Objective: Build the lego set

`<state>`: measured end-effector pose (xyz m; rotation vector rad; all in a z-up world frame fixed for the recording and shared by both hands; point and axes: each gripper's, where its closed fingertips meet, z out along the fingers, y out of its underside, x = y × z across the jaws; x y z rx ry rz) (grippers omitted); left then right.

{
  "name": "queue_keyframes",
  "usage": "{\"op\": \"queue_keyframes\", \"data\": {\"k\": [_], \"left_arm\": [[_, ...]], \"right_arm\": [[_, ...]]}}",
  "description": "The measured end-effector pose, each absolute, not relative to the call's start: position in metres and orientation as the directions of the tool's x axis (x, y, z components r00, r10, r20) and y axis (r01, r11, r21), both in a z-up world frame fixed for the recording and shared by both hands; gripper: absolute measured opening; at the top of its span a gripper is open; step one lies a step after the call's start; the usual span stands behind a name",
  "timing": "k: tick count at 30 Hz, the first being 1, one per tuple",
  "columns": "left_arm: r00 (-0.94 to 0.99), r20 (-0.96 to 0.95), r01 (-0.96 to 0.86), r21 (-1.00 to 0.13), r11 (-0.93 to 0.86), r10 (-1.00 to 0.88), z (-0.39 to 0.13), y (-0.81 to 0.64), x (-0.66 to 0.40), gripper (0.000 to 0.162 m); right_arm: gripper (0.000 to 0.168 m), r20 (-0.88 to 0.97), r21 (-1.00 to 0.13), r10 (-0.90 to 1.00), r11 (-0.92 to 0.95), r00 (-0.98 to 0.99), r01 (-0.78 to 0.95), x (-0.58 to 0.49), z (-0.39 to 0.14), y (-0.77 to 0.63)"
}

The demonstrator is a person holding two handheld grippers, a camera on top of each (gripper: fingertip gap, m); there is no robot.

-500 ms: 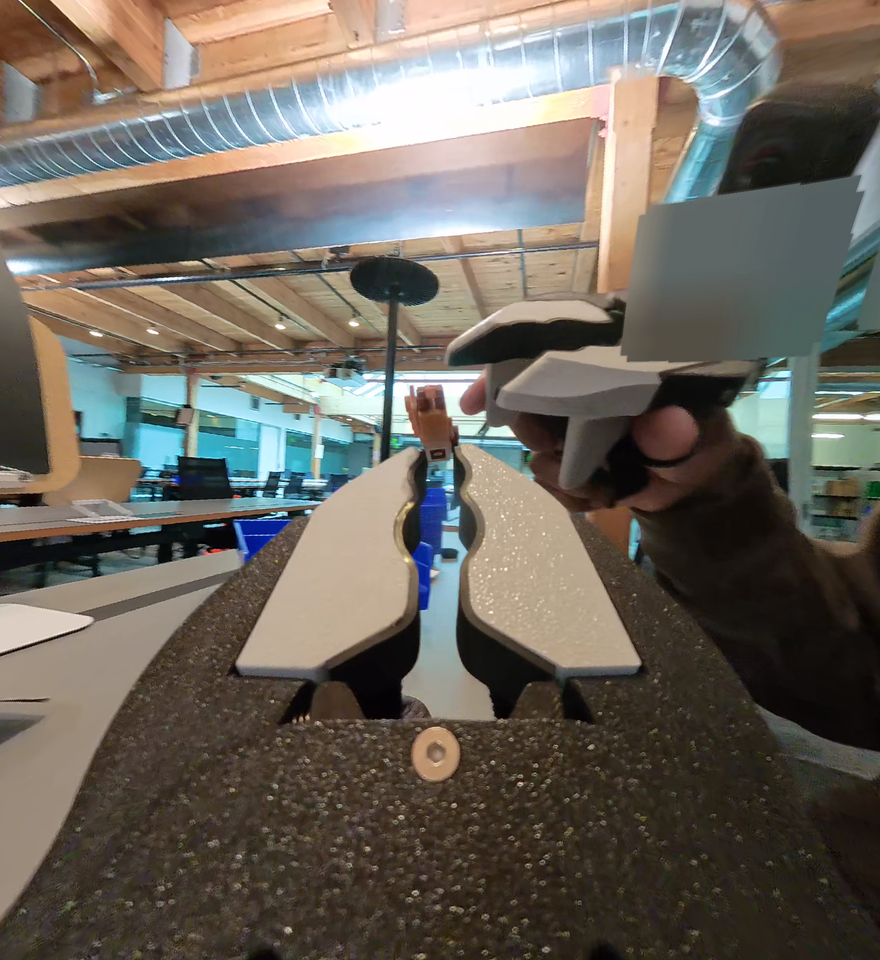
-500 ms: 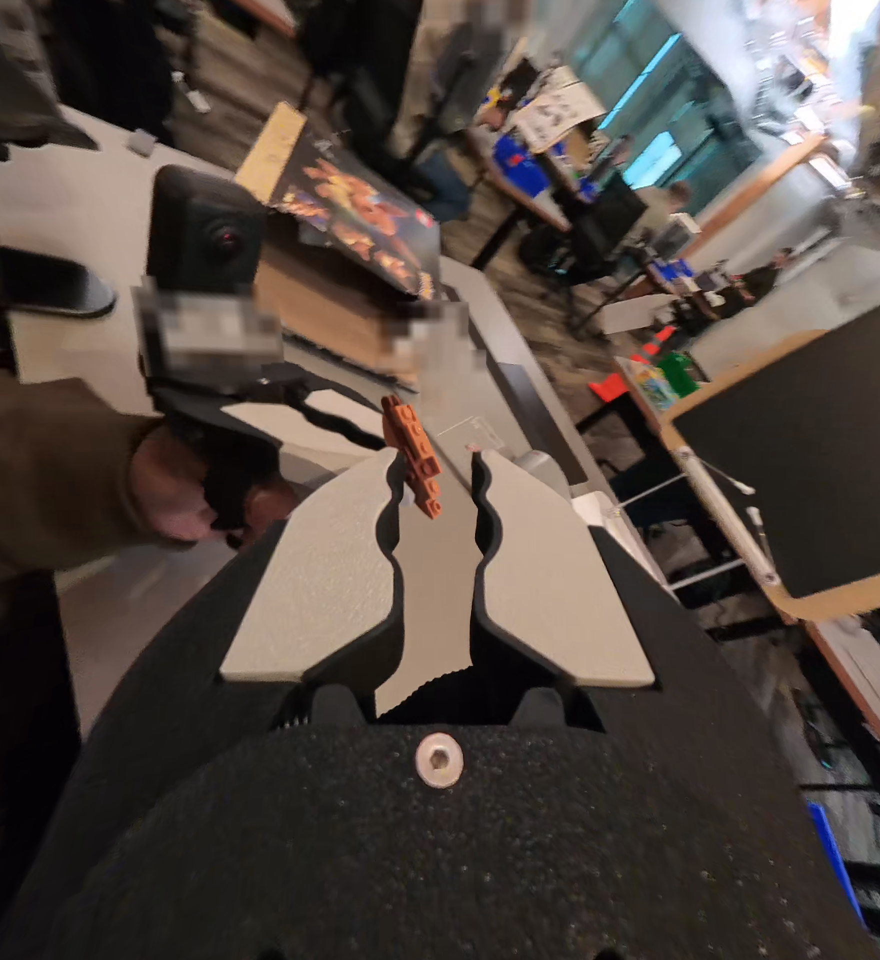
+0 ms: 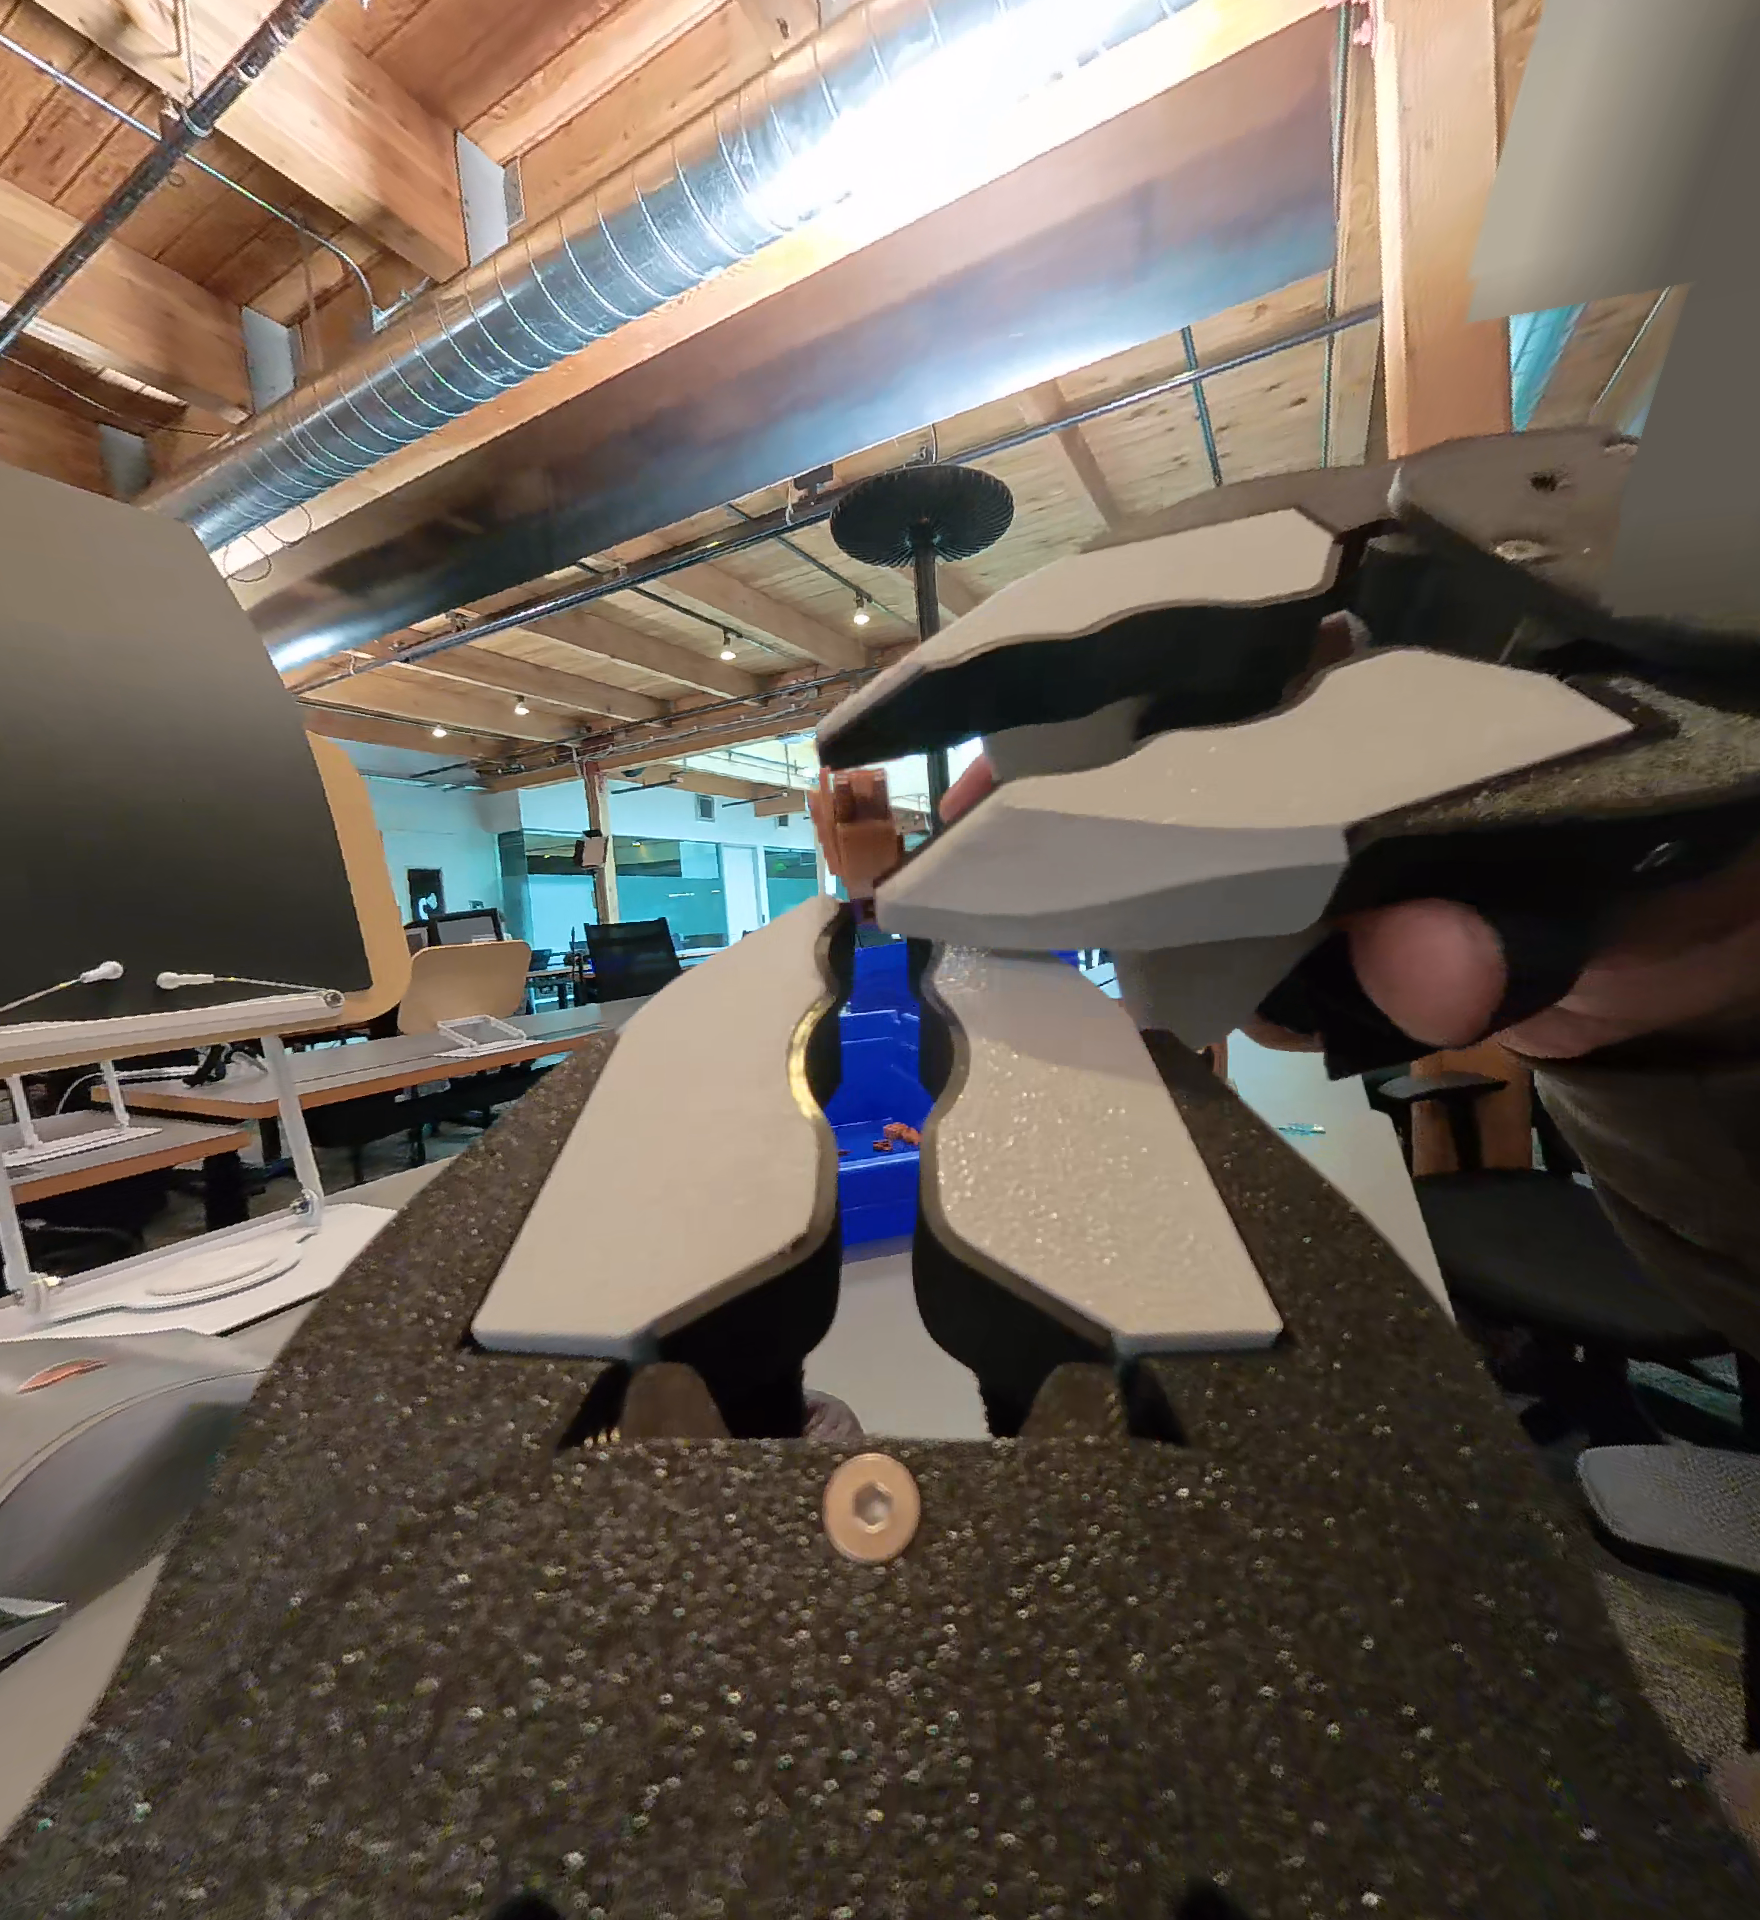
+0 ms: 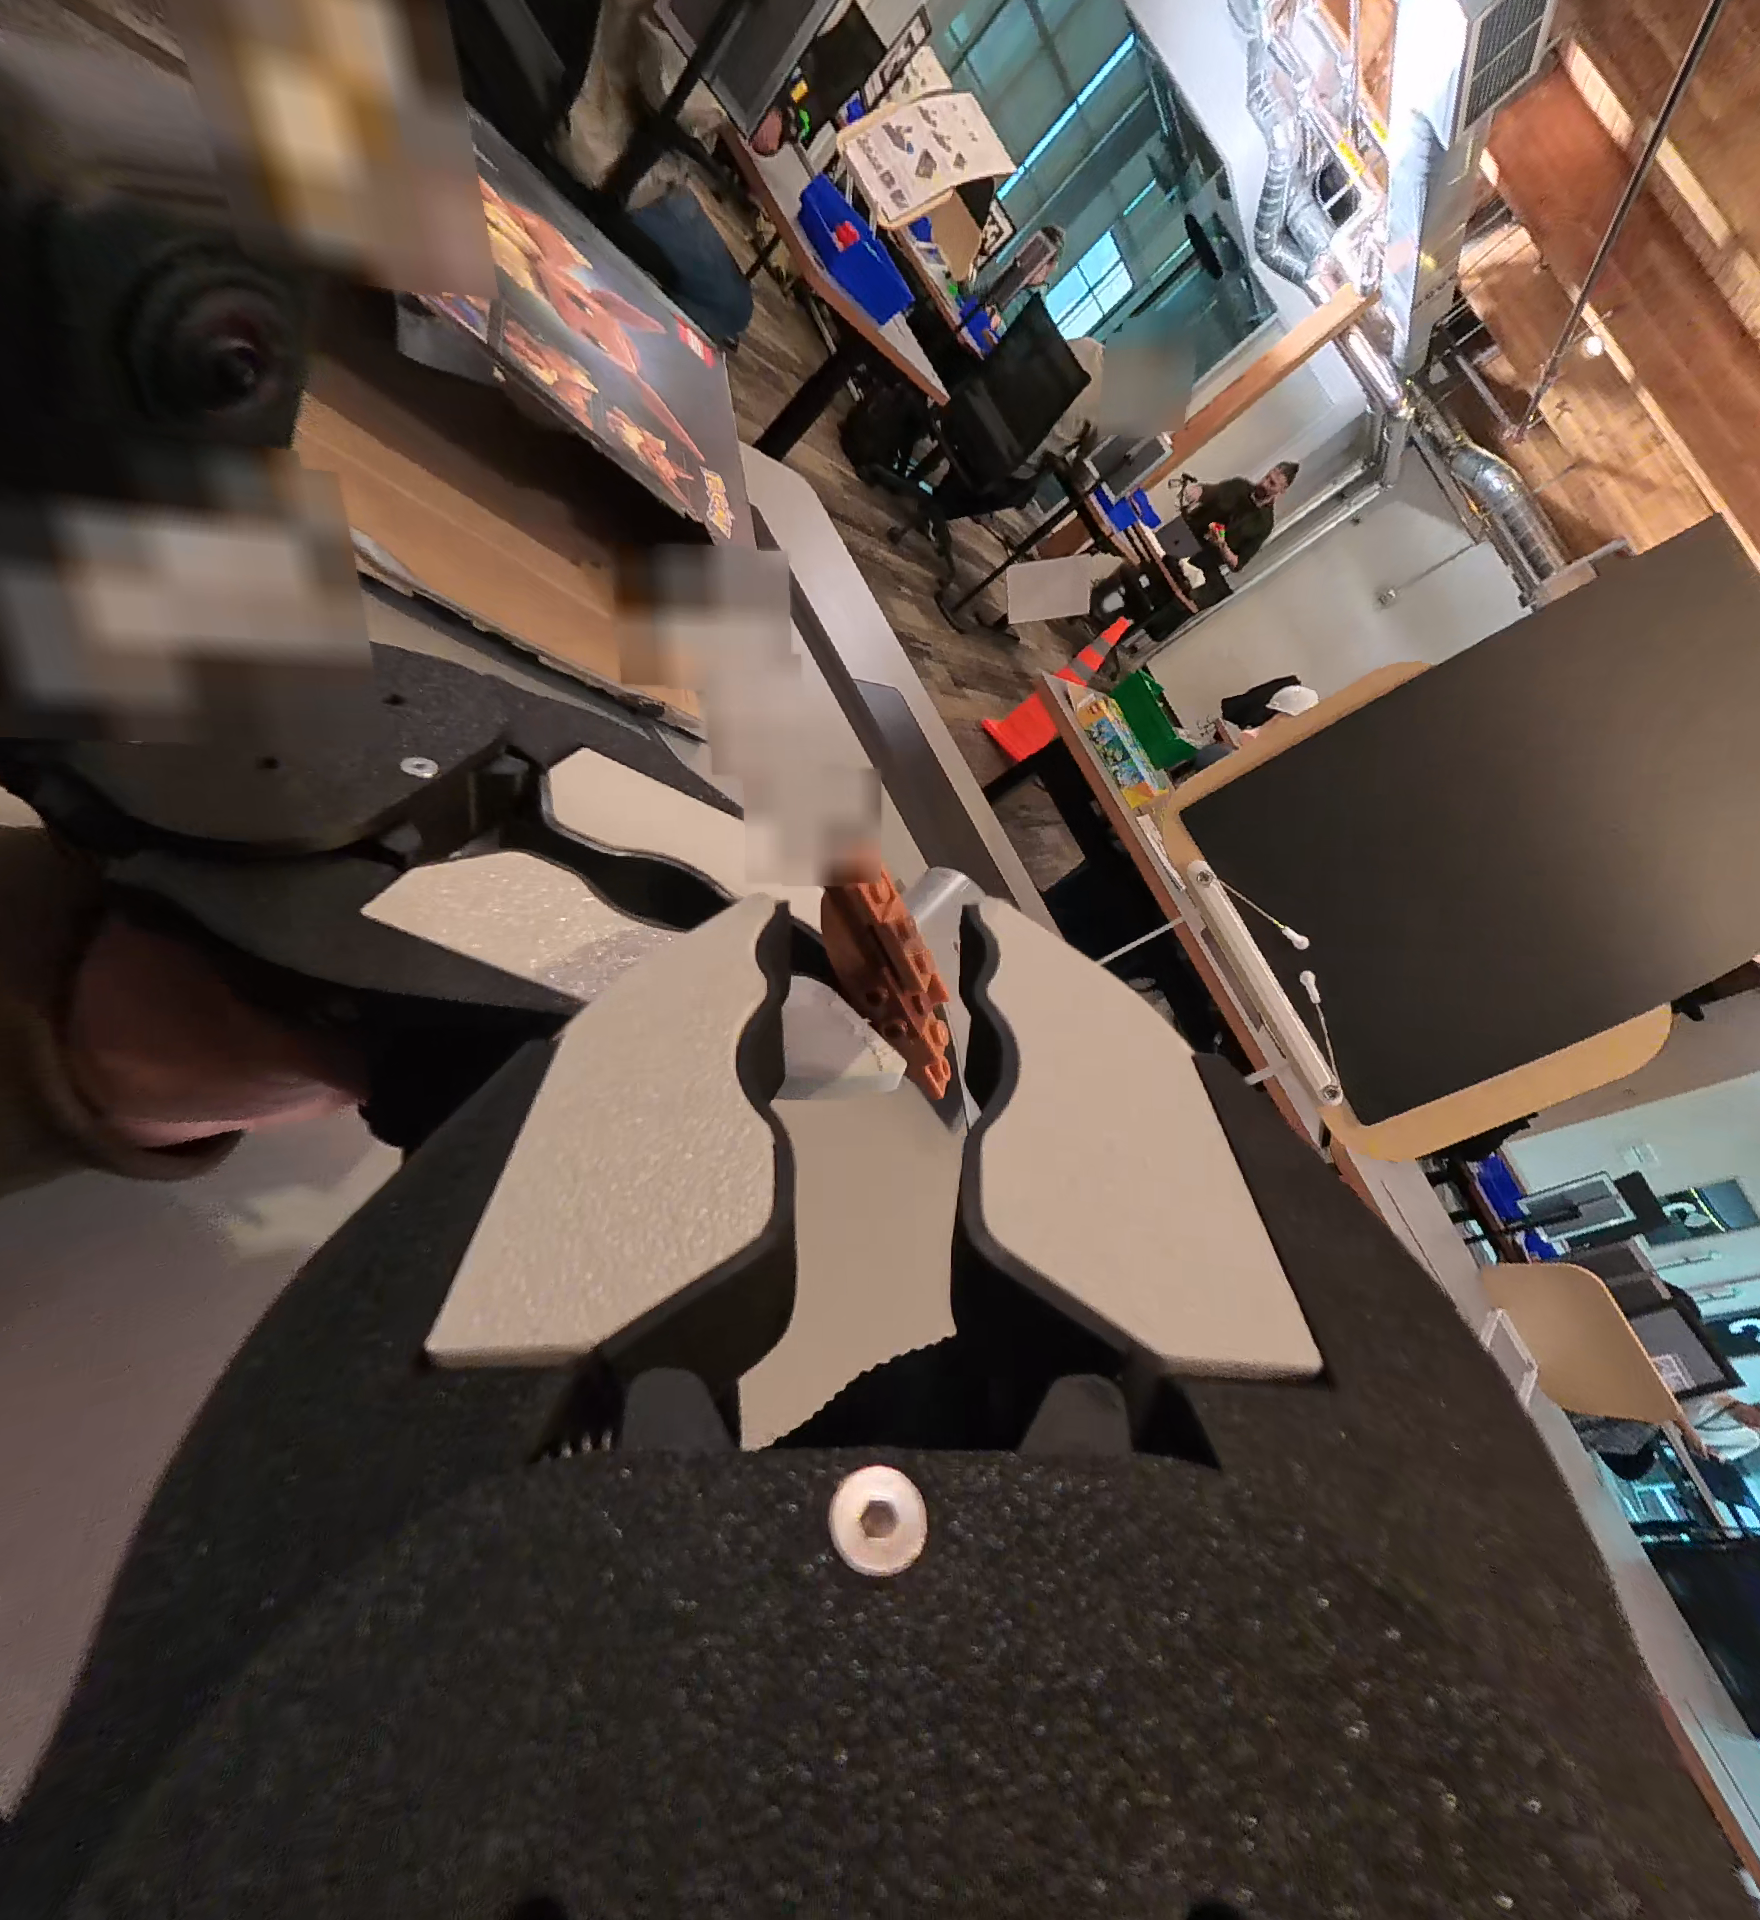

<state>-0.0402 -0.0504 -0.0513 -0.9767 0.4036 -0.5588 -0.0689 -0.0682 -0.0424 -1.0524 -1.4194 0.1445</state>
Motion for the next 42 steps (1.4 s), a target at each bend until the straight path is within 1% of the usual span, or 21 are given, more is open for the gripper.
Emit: {"op": "queue_keyframes", "data": {"k": [3, 7, 10, 19, 28, 42], "left_arm": [[0.795, -0.085, 0.243, -0.862, 0.444, -0.6, -0.052, -0.05, -0.04, 0.009], [0.804, -0.11, 0.208, -0.869, 0.45, -0.584, -0.053, -0.05, -0.037, 0.009], [0.808, -0.12, 0.192, -0.873, 0.449, -0.577, -0.054, -0.049, -0.037, 0.009], [0.819, -0.131, 0.147, -0.893, 0.425, -0.558, -0.058, -0.047, -0.038, 0.009], [0.826, -0.171, 0.085, -0.904, 0.418, -0.537, -0.062, -0.045, -0.035, 0.008], [0.832, -0.165, 0.08, -0.909, 0.41, -0.529, -0.065, -0.044, -0.035, 0.008]], "right_arm": [[0.029, 0.736, -0.648, 0.639, 0.572, 0.222, 0.503, -0.069, -0.045, -0.066], [0.02, 0.749, -0.635, 0.624, 0.583, 0.221, 0.506, -0.069, -0.047, -0.066], [0.017, 0.756, -0.633, 0.609, 0.586, 0.241, 0.505, -0.068, -0.047, -0.065], [0.017, 0.735, -0.66, 0.622, 0.568, 0.268, 0.492, -0.068, -0.05, -0.062], [0.016, 0.704, -0.682, 0.664, 0.53, 0.253, 0.504, -0.065, -0.055, -0.06], [0.016, 0.666, -0.724, 0.682, 0.492, 0.303, 0.484, -0.066, -0.058, -0.058]]}}
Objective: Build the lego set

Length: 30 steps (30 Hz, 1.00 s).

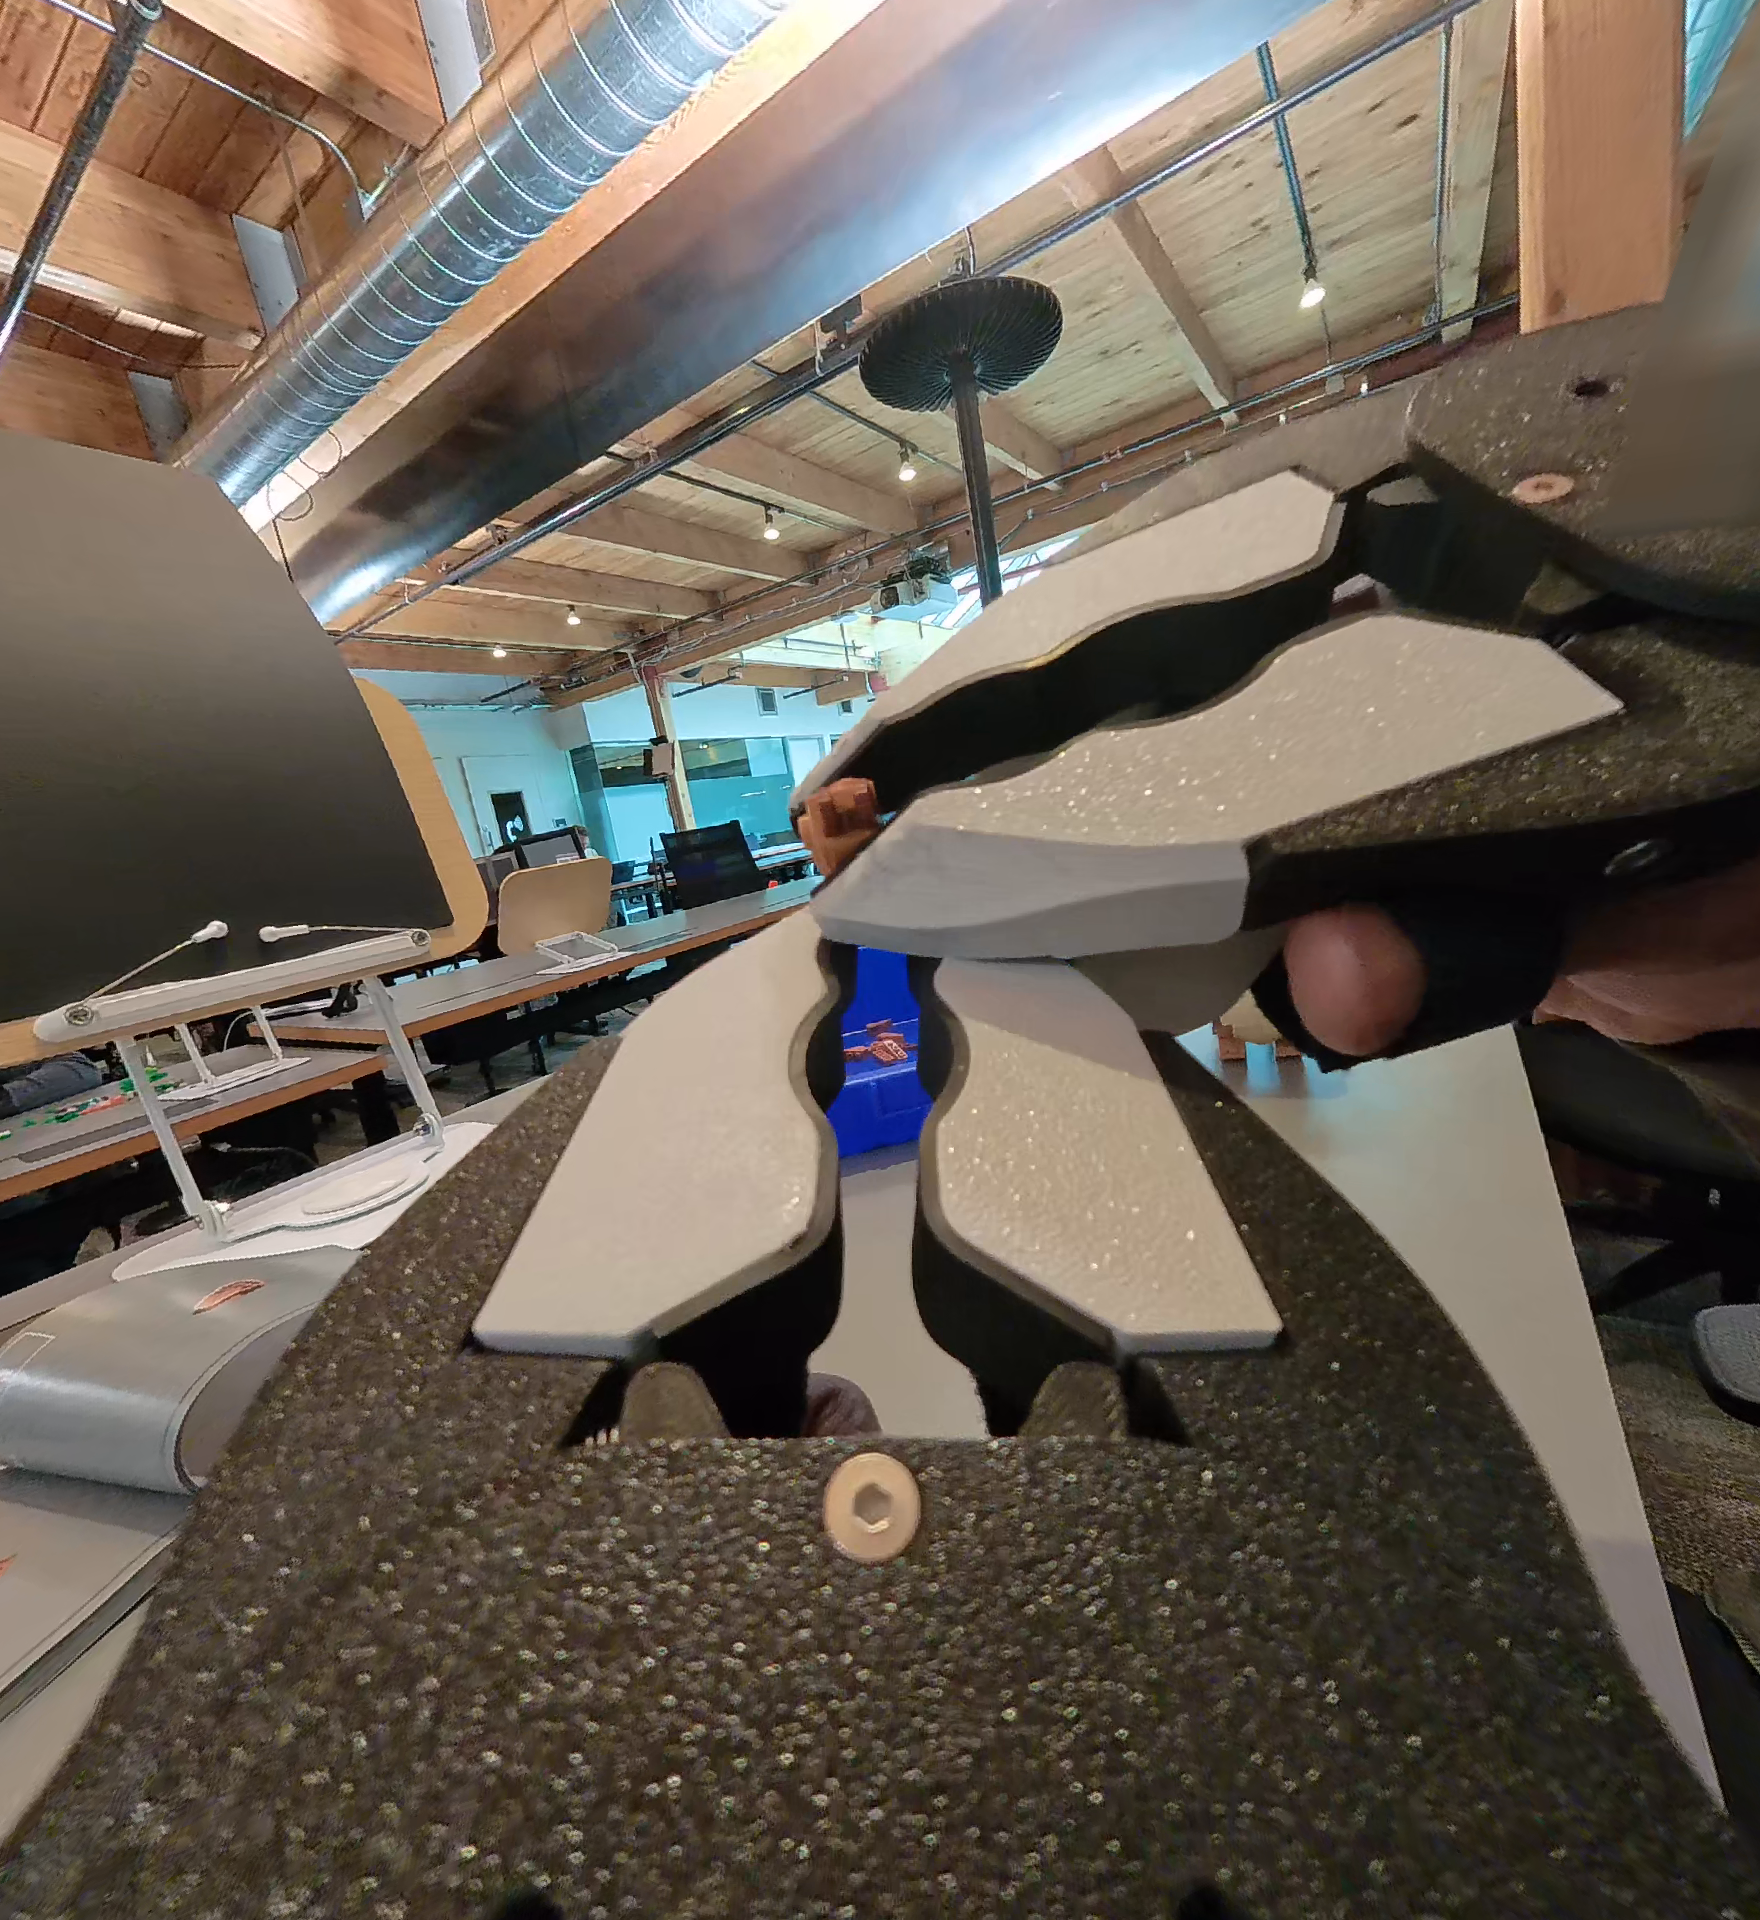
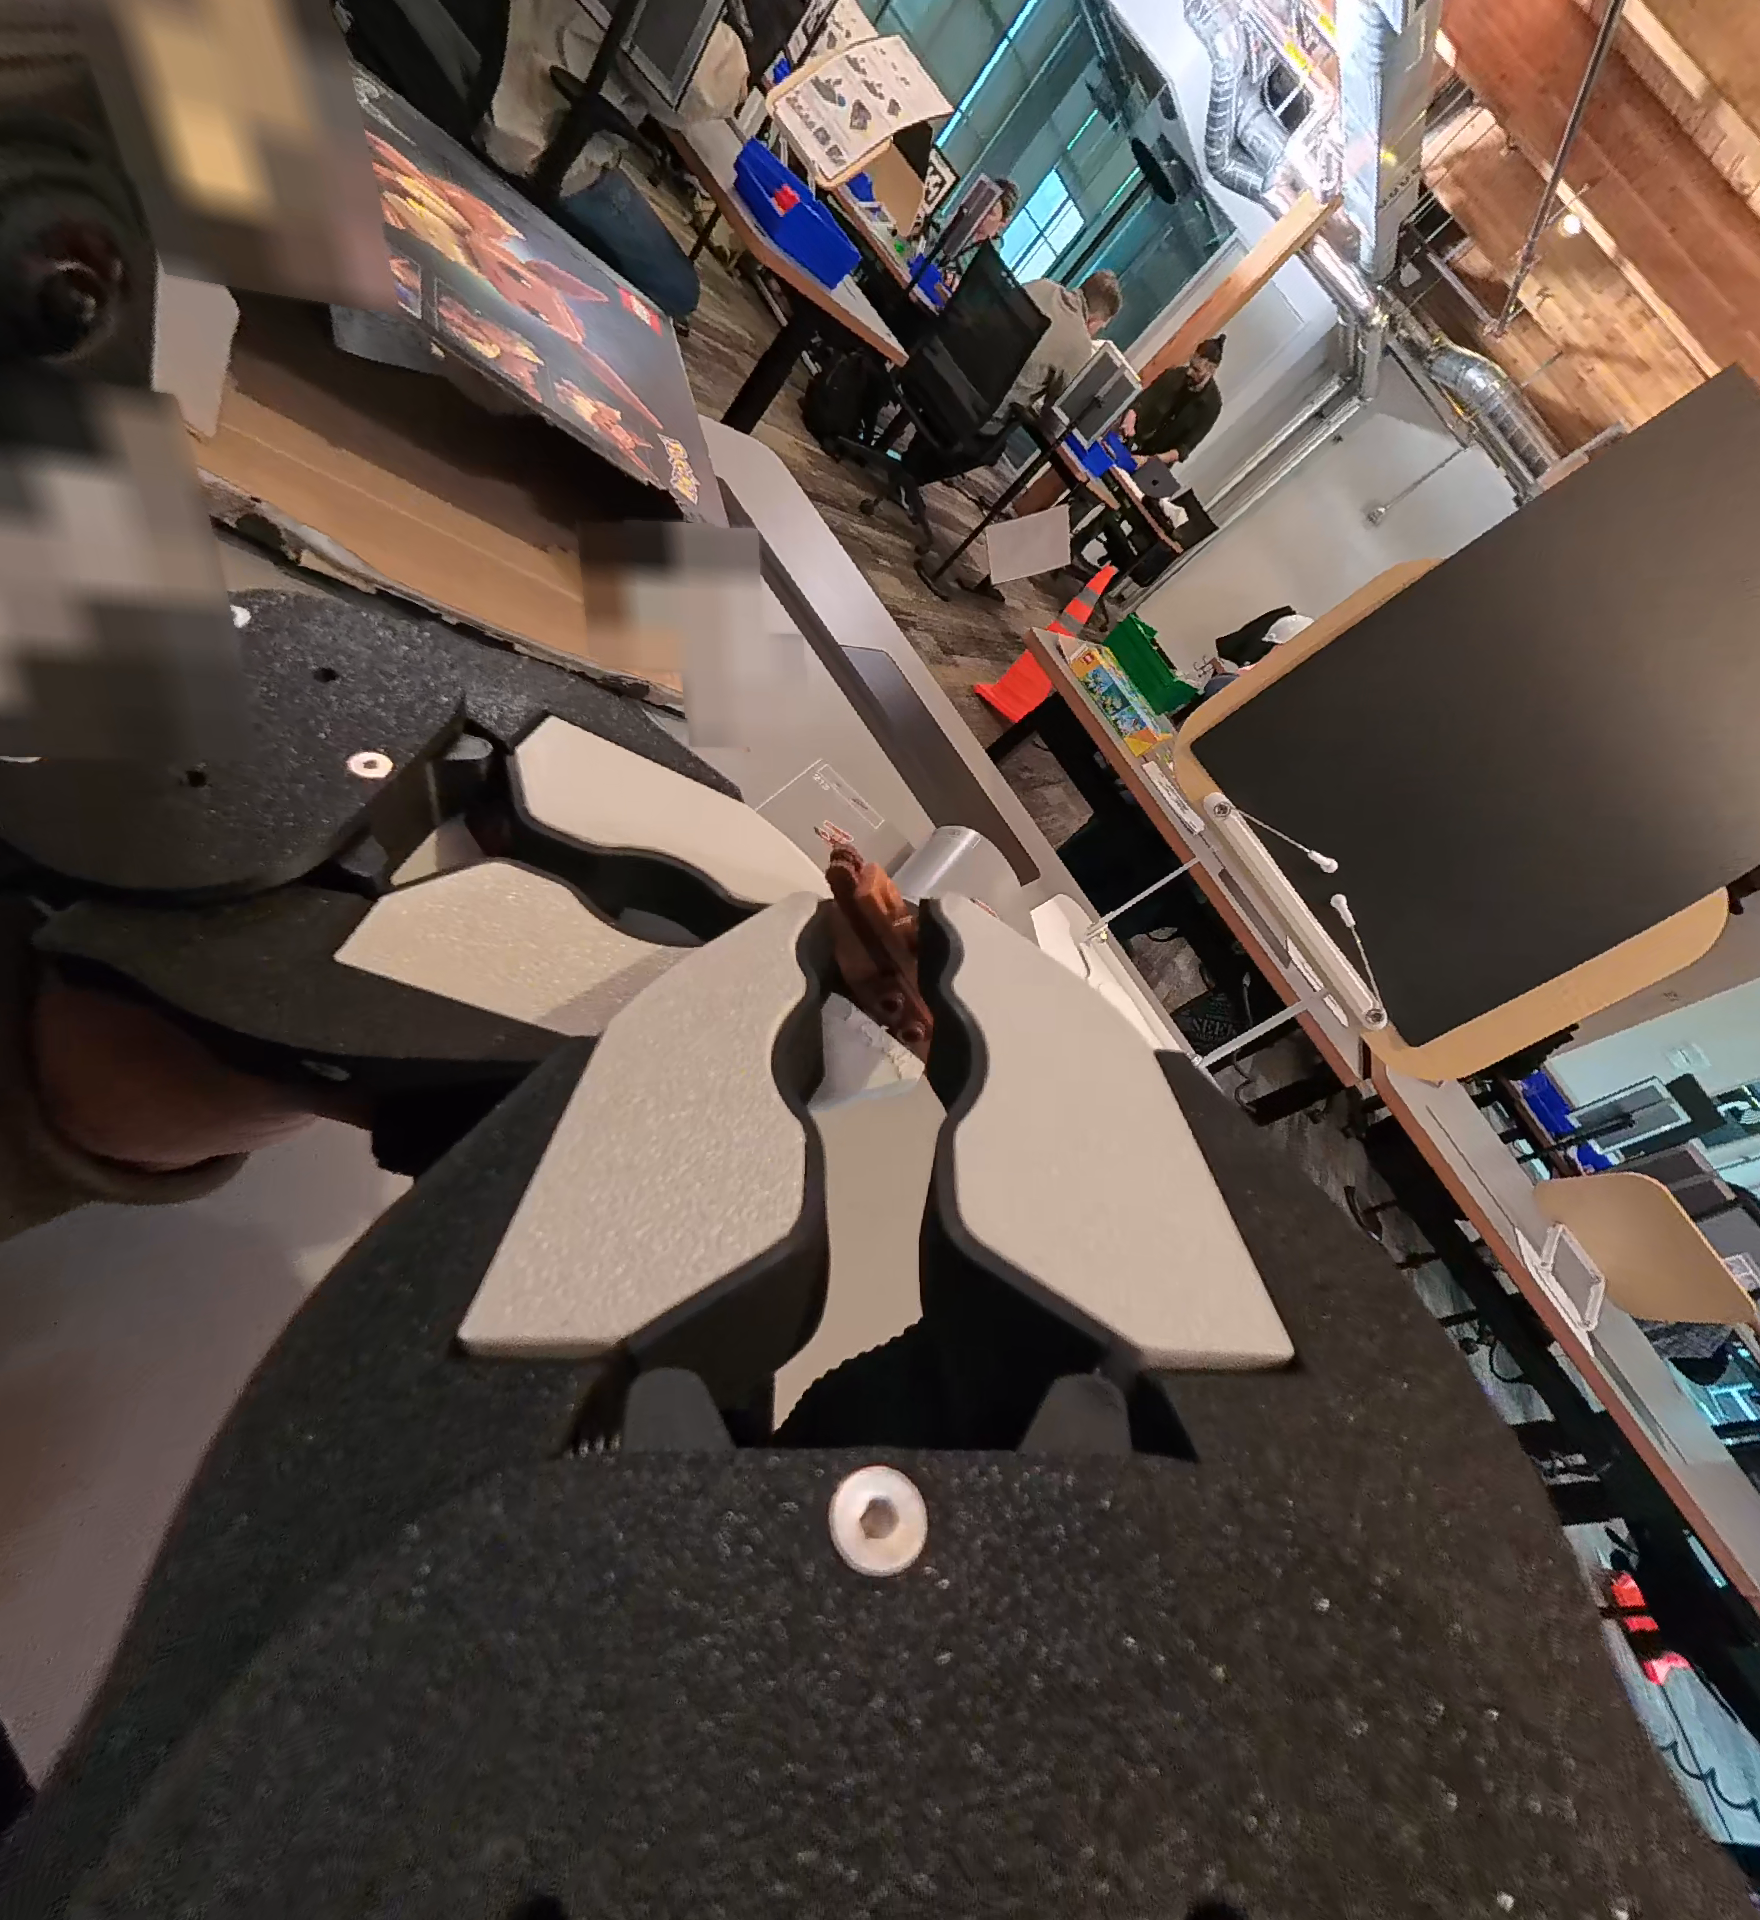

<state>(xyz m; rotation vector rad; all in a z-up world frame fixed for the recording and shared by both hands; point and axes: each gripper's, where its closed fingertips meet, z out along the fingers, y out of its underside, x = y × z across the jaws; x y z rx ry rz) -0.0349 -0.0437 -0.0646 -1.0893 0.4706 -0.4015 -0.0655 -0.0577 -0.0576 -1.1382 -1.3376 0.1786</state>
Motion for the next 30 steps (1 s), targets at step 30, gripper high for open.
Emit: {"op": "queue_keyframes", "data": {"k": [30], "left_arm": [[0.251, 0.316, 0.616, -0.781, -0.101, -0.915, -0.064, -0.059, -0.036, 0.009]], "right_arm": [[0.039, 0.92, -0.341, 0.388, 0.862, -0.056, 0.374, -0.066, -0.074, -0.05]]}}
